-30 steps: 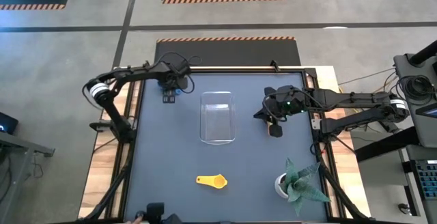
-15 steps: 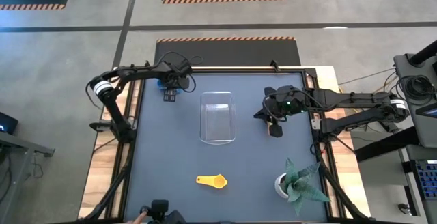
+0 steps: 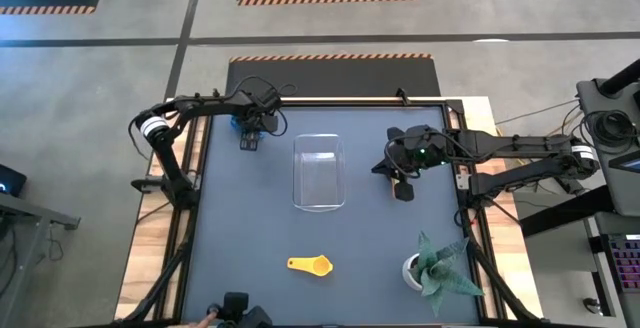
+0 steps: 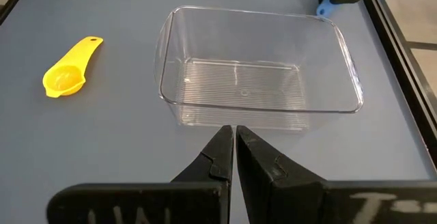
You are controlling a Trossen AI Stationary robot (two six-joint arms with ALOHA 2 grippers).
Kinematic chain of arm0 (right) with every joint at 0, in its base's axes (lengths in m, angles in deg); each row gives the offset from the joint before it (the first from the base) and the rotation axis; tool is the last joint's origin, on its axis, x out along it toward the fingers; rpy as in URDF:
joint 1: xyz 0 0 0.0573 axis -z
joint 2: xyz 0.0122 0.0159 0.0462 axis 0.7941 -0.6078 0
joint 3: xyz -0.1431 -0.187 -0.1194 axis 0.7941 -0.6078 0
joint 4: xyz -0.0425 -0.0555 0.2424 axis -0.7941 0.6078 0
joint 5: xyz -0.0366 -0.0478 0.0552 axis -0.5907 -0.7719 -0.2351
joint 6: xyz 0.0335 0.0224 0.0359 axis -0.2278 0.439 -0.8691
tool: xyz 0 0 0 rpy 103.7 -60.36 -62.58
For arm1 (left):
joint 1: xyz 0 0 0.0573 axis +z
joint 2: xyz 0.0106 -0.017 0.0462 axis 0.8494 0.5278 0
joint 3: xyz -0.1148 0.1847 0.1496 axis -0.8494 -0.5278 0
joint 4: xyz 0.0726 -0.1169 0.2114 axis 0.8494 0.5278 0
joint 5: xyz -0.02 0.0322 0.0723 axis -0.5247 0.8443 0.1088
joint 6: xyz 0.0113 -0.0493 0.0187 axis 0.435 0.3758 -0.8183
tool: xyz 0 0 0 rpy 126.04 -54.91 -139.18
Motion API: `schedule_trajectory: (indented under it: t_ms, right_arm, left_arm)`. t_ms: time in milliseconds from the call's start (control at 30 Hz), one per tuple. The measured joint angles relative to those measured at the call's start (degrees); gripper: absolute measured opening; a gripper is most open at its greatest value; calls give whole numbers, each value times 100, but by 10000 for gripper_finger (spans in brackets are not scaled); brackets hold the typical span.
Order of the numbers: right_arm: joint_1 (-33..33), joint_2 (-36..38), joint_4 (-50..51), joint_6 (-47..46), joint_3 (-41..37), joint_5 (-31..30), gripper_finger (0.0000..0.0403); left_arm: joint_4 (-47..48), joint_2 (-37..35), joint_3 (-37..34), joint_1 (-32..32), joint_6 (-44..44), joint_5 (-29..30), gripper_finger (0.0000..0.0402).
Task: Nest measuring cups in basket
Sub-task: Stack the blue measuring cup on top of the green measuring cup
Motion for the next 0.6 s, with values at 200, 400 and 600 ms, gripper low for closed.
schedule_trajectory:
  t_ms: [200,400,600]
  right_arm:
    - [1,0,0,-2,0,0,9]
    - [2,0,0,-4,0,0,9]
    - [2,0,0,-4,0,0,9]
  left_arm:
    - [0,0,0,0,0,2,86]
    - [0,-1,0,0,50,3,15]
    - [-5,-113,0,-51,280,178,2]
